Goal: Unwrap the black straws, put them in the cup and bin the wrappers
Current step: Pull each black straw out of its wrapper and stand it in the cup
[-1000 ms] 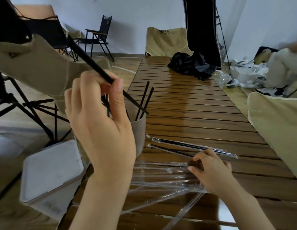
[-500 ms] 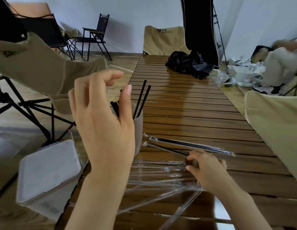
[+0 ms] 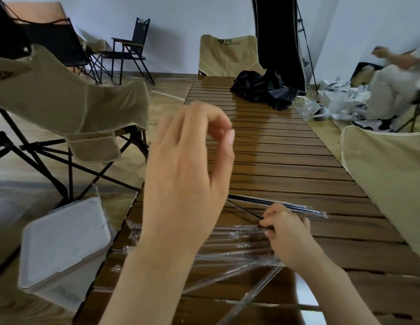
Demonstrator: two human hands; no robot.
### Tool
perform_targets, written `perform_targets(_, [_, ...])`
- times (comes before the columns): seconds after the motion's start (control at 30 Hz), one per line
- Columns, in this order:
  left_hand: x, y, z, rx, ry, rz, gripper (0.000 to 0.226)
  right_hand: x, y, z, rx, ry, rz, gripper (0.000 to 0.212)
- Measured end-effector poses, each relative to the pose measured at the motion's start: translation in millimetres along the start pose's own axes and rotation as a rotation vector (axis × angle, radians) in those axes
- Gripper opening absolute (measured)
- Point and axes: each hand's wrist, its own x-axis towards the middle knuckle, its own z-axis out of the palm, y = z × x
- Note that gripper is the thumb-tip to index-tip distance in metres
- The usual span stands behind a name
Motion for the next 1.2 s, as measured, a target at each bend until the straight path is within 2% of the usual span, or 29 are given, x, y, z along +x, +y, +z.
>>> perform_targets(0.07, [-1, 0, 3, -0.032, -0.211, -0.002, 0.010, 1, 0, -2, 0.003, 0.030, -0.002, 0.030])
perform_targets(0.2, [-7, 1, 12, 0.011, -0.632, 0.000, 0.033, 0, -1, -8, 0.077, 0.220, -0.021, 0.032])
perform_targets(0.3, [-21, -3, 23, 0.070, -0.784, -0.040, 0.029, -1, -1, -15, 0.065, 0.313, -0.044, 0.038])
perform_targets(0.37, [-32, -6, 33, 0.078, -0.820, -0.063, 0.029, -3, -4, -20, 0.045, 0.347, -0.075, 0.044])
perform_targets(0.53, [-62, -16, 53, 0.138, -0.850, -0.115, 0.059, -12, -15, -37, 0.070, 0.423, -0.092, 0.038])
perform_targets(0.63, [-68, -23, 54, 0.142, -0.848, -0.127, 0.068, -16, -15, -48, 0.138, 0.411, -0.055, 0.037])
perform_targets(0.73, [-67, -22, 56, 0.150, -0.755, -0.097, 0.057, -18, -18, -57, 0.129, 0.350, -0.094, 0.038])
perform_targets(0.8, [-62, -23, 57, 0.162, -0.712, -0.099, 0.035, -19, -25, -57, 0.127, 0.296, -0.158, 0.037])
perform_targets(0.9, [-56, -30, 56, 0.210, -0.722, -0.099, 0.020, -17, -36, -50, 0.097, 0.212, -0.252, 0.033])
perform_targets(1.0, [-49, -36, 45, 0.136, -0.781, -0.190, 0.011, -13, -36, -47, 0.106, 0.205, -0.307, 0.020])
perform_targets(1.1, [-45, -42, 32, 0.103, -0.817, -0.231, 0.018, -11, -26, -52, 0.138, 0.212, -0.315, 0.010])
perform_targets(1.2, [-40, -51, 21, 0.111, -0.790, -0.259, 0.025, -12, -10, -57, 0.175, 0.252, -0.314, 0.010])
